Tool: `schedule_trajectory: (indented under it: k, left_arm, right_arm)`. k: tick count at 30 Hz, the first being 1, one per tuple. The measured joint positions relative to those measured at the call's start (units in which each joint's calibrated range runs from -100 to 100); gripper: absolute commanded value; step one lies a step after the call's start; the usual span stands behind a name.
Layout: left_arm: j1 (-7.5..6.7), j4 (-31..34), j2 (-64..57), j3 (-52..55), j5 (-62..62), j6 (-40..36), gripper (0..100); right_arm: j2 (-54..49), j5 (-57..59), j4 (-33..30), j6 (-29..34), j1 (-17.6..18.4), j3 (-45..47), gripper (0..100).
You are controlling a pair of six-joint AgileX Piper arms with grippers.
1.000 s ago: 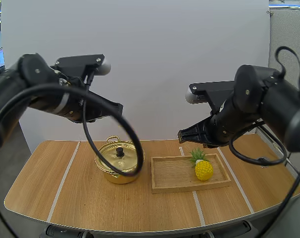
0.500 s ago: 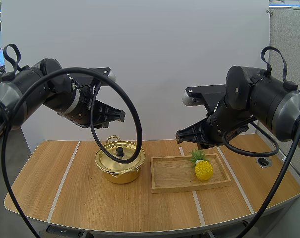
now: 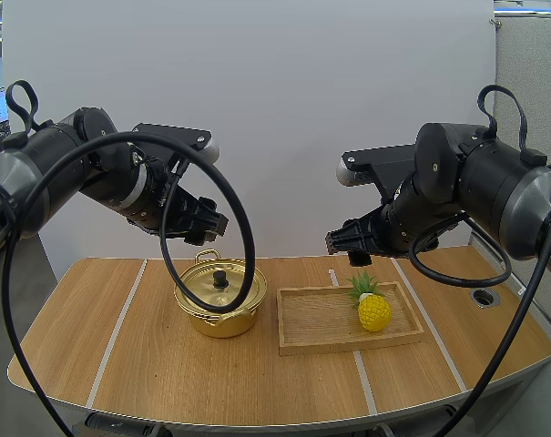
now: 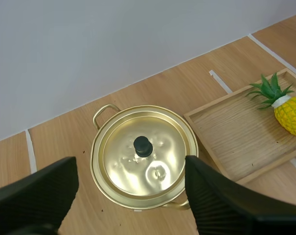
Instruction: Open the pot, put the pineapple inside, and close it
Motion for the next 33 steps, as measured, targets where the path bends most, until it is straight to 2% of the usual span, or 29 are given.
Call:
schedule_trajectory:
  k: [6, 13, 19, 27, 33]
  left_arm:
    - [0.00, -6.79, 3.32, 0.00, 1.12, 7.56, 100]
    - [-0.07, -7.59, 13.02, 0.00, 0.25, 11.36, 100]
    - [0.00, -7.96, 20.47, 0.00, -6.18, 12.29, 100]
    - [0.00, -8.06, 26.66, -1.95, -7.30, 12.79, 100]
    - [-0.07, -8.30, 34.40, -7.63, -7.28, 13.00, 100]
  right_arm:
    - [0.00, -0.38, 0.00, 0.00, 0.00, 0.00, 100]
    - [0.00, -0.90, -0.04, 0.00, 0.00, 0.00, 100]
    - [0.00, -0.90, -0.04, 0.00, 0.00, 0.00, 100]
    - [0.00, -1.02, -0.04, 0.00, 0.00, 0.00, 100]
    - [0.00, -3.62, -0.04, 0.00, 0.00, 0.00, 100]
